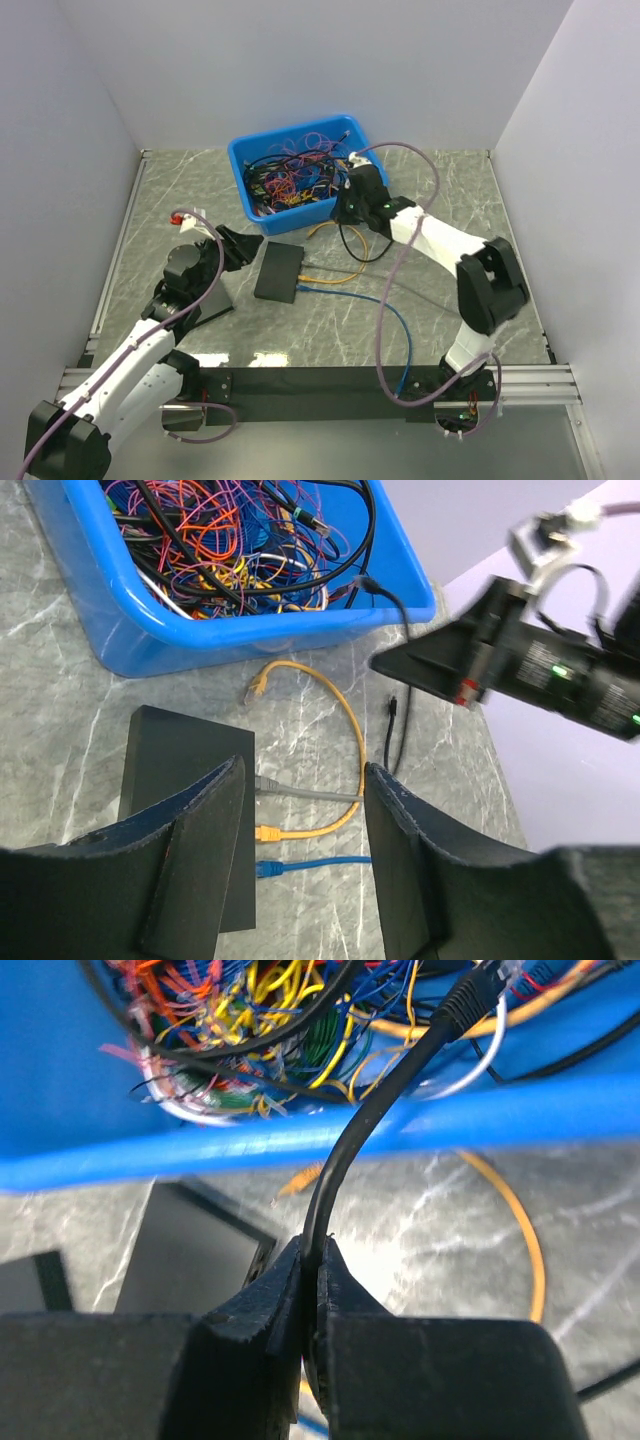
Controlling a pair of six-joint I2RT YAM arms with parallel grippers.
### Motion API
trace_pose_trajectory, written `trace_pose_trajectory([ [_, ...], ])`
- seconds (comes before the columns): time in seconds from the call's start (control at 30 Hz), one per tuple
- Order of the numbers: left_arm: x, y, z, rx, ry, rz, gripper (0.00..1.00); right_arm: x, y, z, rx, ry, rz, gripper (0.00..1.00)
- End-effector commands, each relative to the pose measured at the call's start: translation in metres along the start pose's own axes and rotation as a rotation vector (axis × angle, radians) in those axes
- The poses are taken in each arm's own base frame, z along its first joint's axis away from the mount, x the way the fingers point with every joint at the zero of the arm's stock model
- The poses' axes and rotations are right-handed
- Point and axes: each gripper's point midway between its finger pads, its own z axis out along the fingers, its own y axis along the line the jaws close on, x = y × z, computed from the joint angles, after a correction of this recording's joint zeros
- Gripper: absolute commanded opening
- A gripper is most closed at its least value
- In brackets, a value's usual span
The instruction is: Insert the plug into the switch port
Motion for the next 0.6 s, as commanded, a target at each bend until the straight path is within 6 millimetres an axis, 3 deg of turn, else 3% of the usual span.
trace_pose_trajectory([
  [0.0,-0.009,-0.009,0.001,0.034,-0.038,0.009,0.57,-0.043,0.021,-0.05,-0.075,-0.167,-0.026,0.0],
  [0.33,-0.018,-0.024,0.005,0.084,-0.051,0.007,0.58,-0.035,0.042,-0.124,-0.184,-0.305,-0.132,0.0],
  [0.37,-0.018,-0.025,0.005,0.09,-0.05,0.003,0.58,-0.026,0.043,-0.126,-0.219,-0.309,-0.14,0.0],
  [0.5,-0.022,-0.031,0.01,0.101,-0.05,-0.013,0.58,-0.009,0.083,-0.163,-0.508,-0.343,-0.205,0.0],
  [0.57,-0.024,-0.035,0.01,0.11,-0.047,-0.022,0.57,0.004,0.092,-0.17,-0.575,-0.343,-0.224,0.0],
])
